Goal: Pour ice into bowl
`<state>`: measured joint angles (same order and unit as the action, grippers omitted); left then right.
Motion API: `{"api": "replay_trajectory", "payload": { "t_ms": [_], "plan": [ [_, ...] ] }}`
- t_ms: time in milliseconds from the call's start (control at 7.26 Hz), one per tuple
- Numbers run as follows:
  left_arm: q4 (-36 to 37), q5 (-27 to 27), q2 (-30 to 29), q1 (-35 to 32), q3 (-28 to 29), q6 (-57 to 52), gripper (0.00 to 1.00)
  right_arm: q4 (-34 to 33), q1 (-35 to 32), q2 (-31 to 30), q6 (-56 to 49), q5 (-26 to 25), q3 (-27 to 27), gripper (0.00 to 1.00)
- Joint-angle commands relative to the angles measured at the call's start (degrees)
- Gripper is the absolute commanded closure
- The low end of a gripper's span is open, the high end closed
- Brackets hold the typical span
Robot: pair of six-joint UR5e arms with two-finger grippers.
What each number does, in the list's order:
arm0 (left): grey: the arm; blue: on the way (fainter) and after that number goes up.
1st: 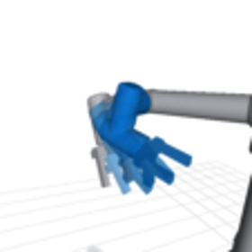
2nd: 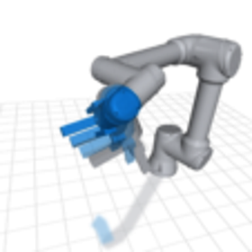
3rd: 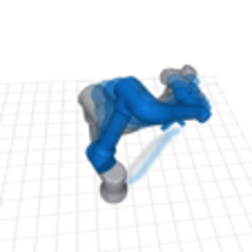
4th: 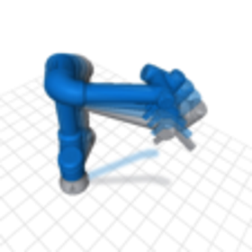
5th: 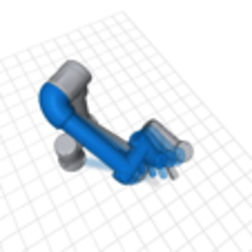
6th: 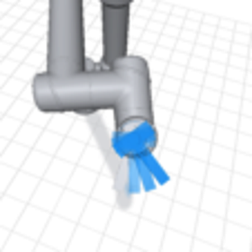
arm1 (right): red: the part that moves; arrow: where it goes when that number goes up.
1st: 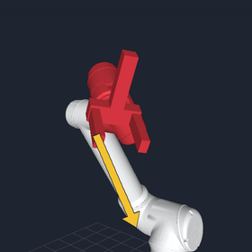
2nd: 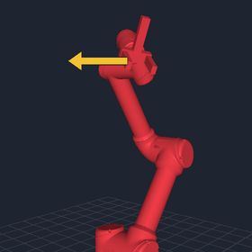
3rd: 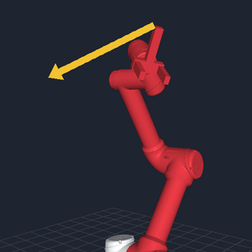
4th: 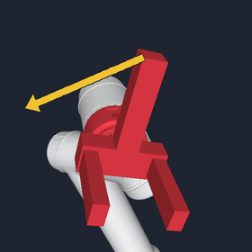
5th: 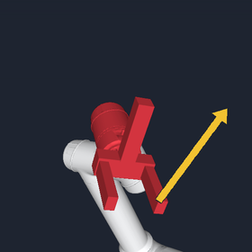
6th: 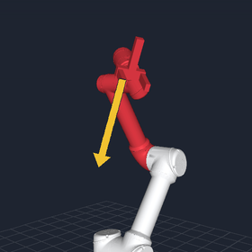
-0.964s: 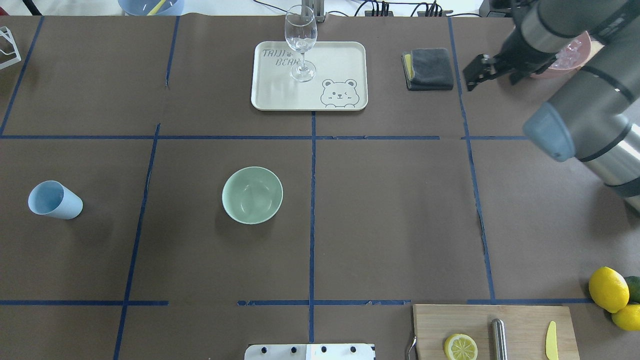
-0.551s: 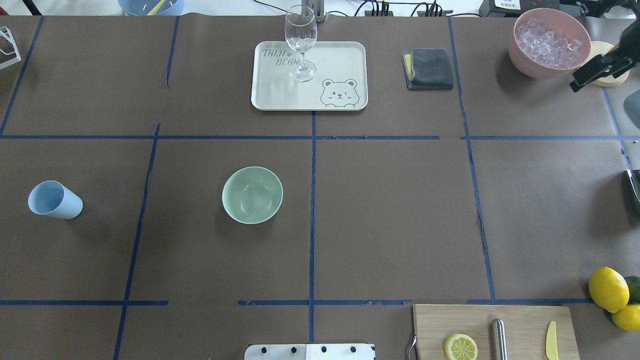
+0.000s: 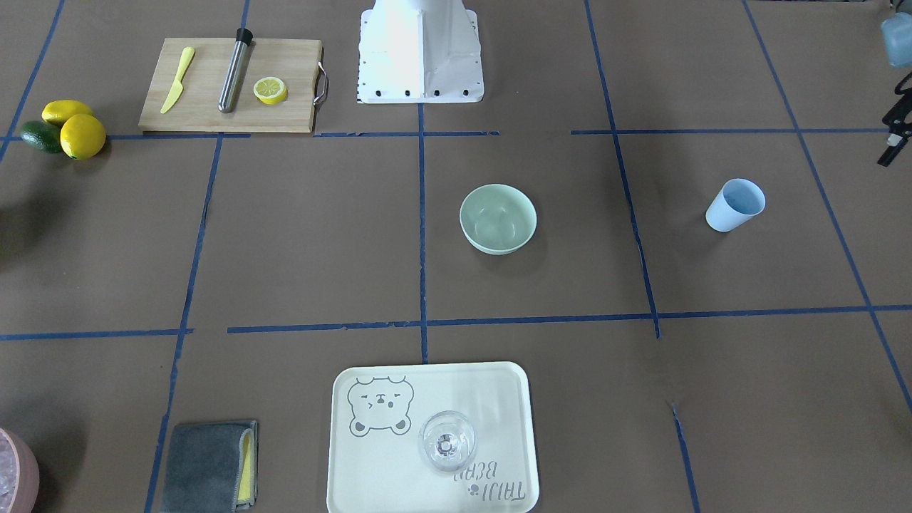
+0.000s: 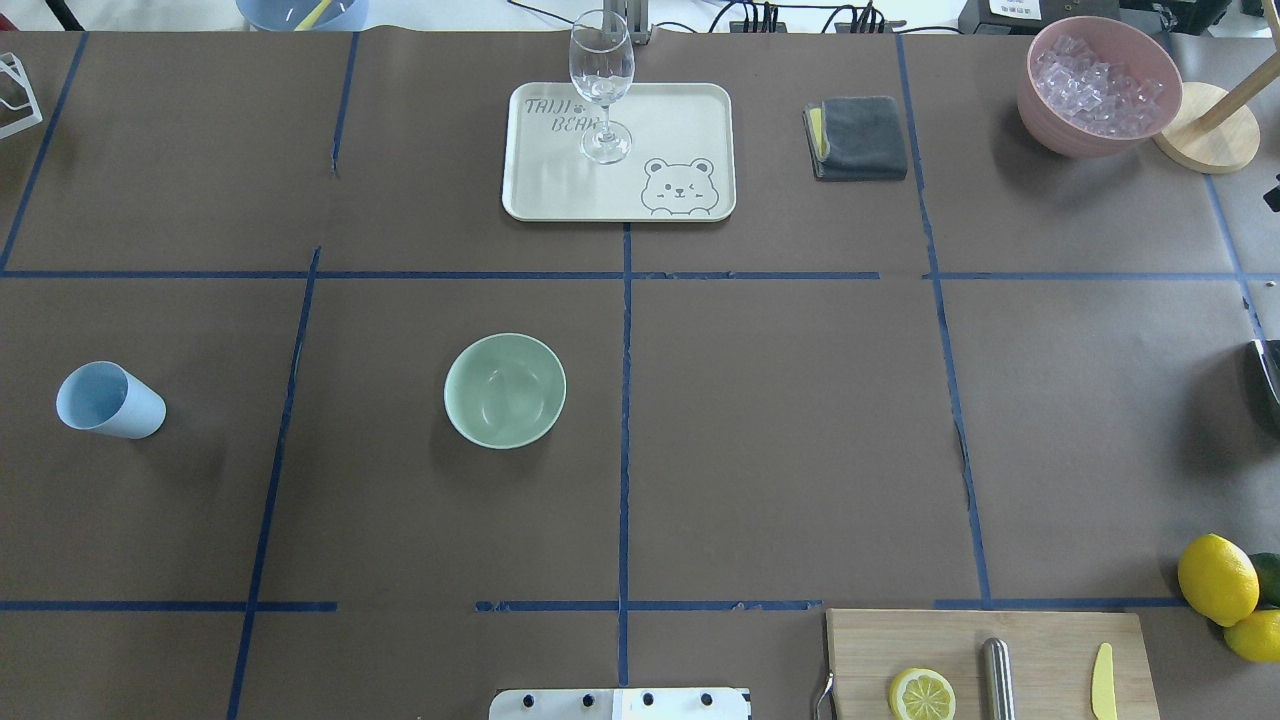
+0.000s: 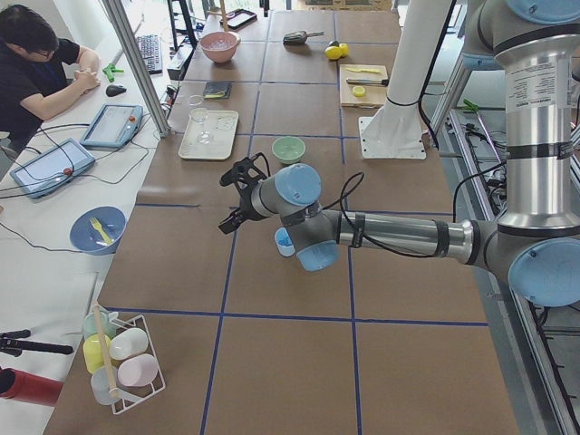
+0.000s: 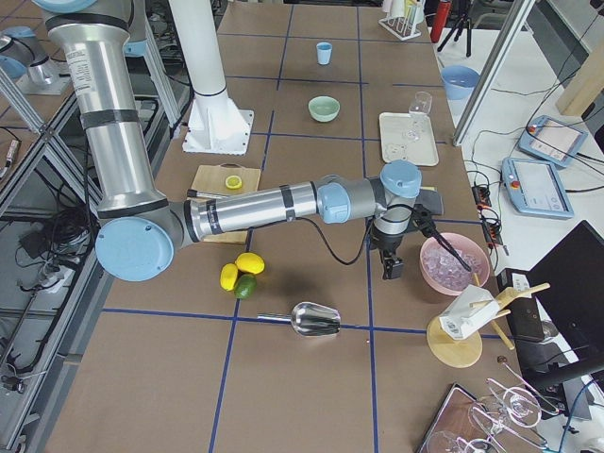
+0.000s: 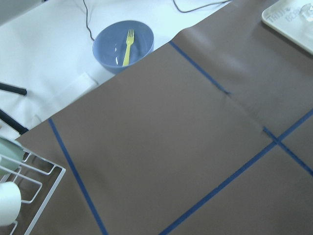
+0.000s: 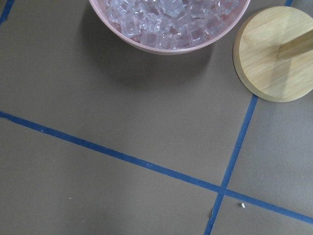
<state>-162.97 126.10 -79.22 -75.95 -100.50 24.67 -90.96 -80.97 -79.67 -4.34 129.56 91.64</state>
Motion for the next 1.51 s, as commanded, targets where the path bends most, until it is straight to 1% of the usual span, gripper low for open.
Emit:
{"api": "replay_trajectory", "payload": {
  "t_ms": [0,138,413,551,688,964,1101,1239,1377],
  "plan": [
    [-13.3,-21.6,6.0,16.2,-0.6,14.4,0.0,0.4,-0.7,-2.0,-0.1,0.6,-0.1,0.0],
    [-17.3,-34.0,9.7,24.6,-0.5,16.4,0.0,1.0,-0.8,-2.2,0.0,0.6,0.0,0.0],
    [-18.8,-54.7,12.9,37.7,-0.5,21.2,0.0,1.2,-0.9,-2.7,0.0,0.6,0.0,0.0],
    [-18.9,-61.4,14.2,42.1,-0.5,23.0,0.0,1.2,-1.0,-2.7,0.0,0.6,0.0,0.0],
    [-18.8,-70.9,15.7,47.3,-0.5,23.4,0.0,1.2,-1.0,-2.8,0.1,0.6,-0.1,0.0],
    [-18.1,-82.8,15.8,56.7,1.1,30.3,0.0,1.1,-1.3,-2.9,0.1,0.6,-0.1,0.0],
    [-18.1,-88.5,15.8,59.9,3.4,33.0,0.0,1.2,-1.4,-3.2,0.1,0.6,0.0,0.0],
    [-18.1,-93.2,15.8,62.6,4.9,34.4,0.0,1.2,-1.4,-3.3,0.1,0.6,0.0,0.0],
    [-18.0,-96.4,15.7,65.1,5.4,34.8,0.0,1.2,-1.4,-3.3,0.1,0.6,0.0,0.0]
  ]
}}
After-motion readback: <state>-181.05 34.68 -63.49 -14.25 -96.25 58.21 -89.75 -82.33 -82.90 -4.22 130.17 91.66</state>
